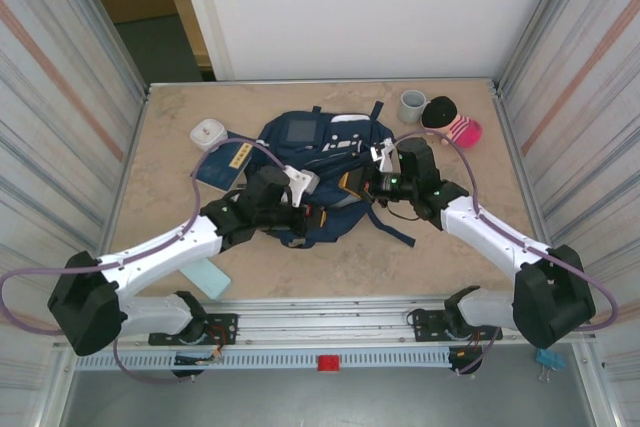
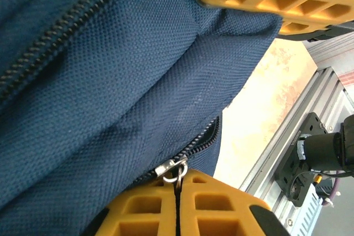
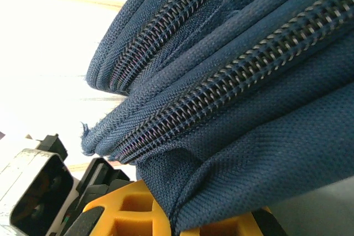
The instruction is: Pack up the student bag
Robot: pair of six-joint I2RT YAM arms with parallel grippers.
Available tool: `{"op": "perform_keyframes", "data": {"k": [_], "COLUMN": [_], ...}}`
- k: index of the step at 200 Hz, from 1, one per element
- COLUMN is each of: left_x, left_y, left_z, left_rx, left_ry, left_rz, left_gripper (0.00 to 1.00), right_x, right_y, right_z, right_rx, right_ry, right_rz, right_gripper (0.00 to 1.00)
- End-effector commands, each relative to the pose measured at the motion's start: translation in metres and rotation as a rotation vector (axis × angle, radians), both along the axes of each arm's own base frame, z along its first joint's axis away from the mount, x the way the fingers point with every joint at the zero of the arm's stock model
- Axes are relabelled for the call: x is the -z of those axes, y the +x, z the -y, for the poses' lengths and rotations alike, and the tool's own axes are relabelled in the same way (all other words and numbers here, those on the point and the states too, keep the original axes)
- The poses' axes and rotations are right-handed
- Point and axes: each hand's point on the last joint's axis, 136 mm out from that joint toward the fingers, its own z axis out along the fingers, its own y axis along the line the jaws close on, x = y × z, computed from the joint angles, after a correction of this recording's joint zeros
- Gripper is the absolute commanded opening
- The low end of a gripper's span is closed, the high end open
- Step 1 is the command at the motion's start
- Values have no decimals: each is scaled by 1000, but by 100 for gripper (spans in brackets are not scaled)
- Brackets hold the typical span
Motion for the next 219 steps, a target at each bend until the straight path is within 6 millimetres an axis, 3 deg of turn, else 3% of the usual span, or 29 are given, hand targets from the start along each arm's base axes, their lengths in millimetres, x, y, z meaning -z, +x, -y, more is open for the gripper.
{"op": "perform_keyframes", "data": {"k": [1,11,43,78,103,121,178,219], "left_x": [-13,-14,-16,-16,-19,-18,-13,7], "left_y": [2,5,13,11,5,5,4,6], "left_z": [7,5,-1,4,10,9,6,-17], "left_rx": [27,14,-38,-29,24,21,24,-15], "left_ry": [-66,-66,-105,-172,-202,-205,-203,-55], "left_rz": [27,34,20,3,-3,1,10,29], "left_gripper": [10,14,15,9,25,27,4,0], "right_x": [-42,-43,-41,-41,-39,-40,-40,-38], "right_y": [-1,-1,-5,-7,-8,-9,-10,-8], "right_z": [-15,-16,-18,-18,-18,-19,-17,-2], "right_rx": [-84,-91,-112,-131,-144,-150,-156,-149], "right_ry": [76,78,81,79,75,80,71,44], "right_rz": [128,128,117,122,115,116,121,122], "right_gripper": [0,0,0,0,0,0,0,0]}}
